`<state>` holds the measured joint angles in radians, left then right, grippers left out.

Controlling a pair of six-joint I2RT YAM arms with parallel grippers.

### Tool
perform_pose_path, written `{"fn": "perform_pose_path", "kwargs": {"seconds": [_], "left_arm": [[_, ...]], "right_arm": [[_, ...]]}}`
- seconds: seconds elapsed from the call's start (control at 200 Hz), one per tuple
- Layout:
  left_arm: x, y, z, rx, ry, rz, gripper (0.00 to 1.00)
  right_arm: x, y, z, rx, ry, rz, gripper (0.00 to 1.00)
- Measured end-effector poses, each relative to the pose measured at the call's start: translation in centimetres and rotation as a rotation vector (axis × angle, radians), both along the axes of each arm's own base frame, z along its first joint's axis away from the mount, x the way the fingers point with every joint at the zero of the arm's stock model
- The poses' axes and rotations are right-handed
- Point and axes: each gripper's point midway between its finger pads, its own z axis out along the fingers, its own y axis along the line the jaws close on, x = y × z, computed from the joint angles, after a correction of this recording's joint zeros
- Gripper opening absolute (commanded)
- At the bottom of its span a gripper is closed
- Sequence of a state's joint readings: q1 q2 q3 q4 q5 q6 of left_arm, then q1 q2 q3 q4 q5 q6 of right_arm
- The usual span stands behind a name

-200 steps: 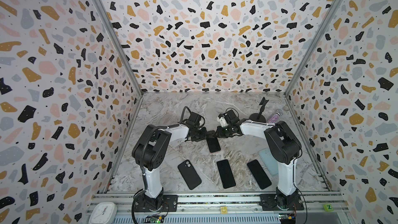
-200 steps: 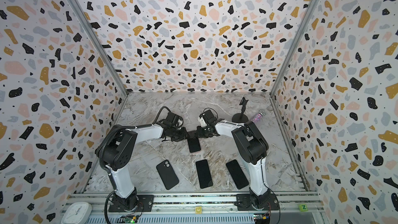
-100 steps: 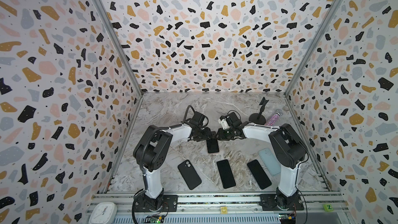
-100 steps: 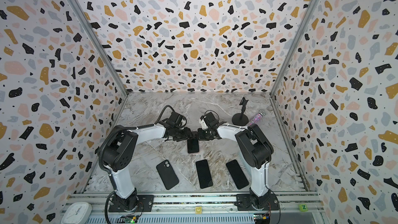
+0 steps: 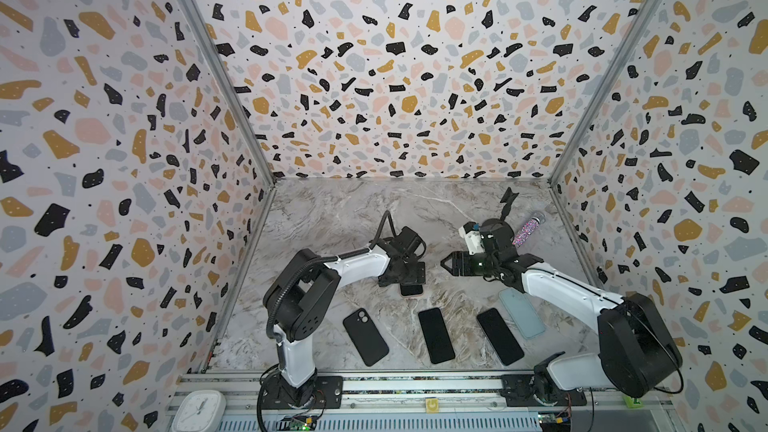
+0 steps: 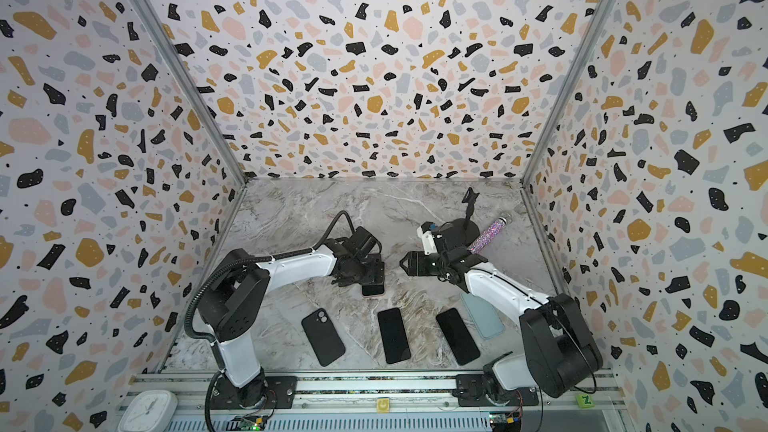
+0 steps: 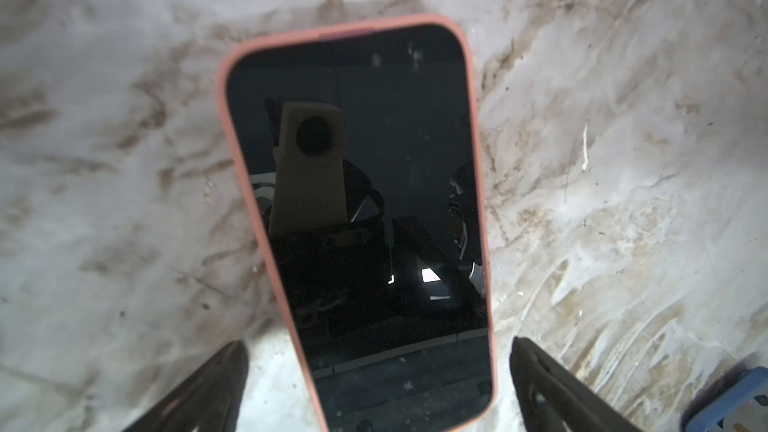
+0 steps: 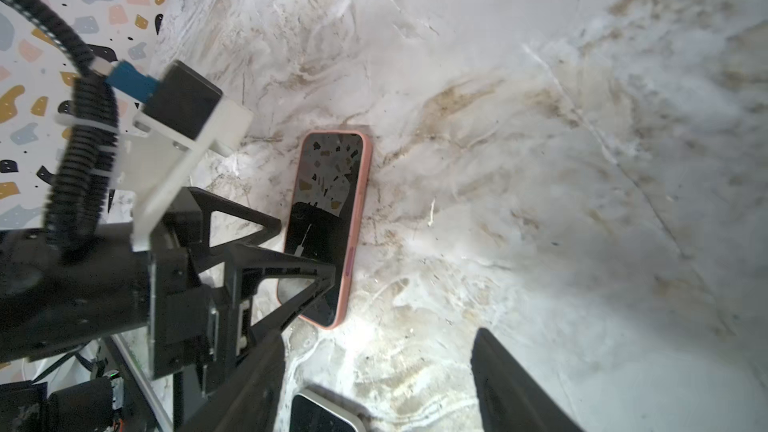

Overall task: Put the phone into the phone case
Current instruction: 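Hold the pink-cased phone upright with left gripper while right gripper withdraws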

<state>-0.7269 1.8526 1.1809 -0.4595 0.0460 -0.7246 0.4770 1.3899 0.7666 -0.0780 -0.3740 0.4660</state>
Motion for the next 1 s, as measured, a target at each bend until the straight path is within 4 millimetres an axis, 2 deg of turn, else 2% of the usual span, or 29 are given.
{"fn": "perform_pose_path", "kwargs": {"seconds": [0.195, 0.38, 0.681, 1.001], "left_arm": [[-0.1, -1.0, -0.4, 0.016, 0.007, 0.036, 1.0], [0.2, -1.2, -0.7, 0.054, -0.004, 0.055, 1.0], [0.4, -0.8, -1.2, 0.116, -0.034, 0.073, 0.93], [0.8, -0.6, -1.7, 0.213, -0.072, 0.089, 0.75]], "right_arm": [[-1.3, -0.1, -1.2, 0.008, 0.027, 0.023, 0.73], [-1.5, 0.0, -0.9, 0.028, 0.019, 0.036, 0.73], [-1.5, 0.1, -0.7, 0.056, 0.01, 0.044, 0.73], [-1.7, -0.7, -0.6, 0.084, 0.005, 0.033, 0.73]]}}
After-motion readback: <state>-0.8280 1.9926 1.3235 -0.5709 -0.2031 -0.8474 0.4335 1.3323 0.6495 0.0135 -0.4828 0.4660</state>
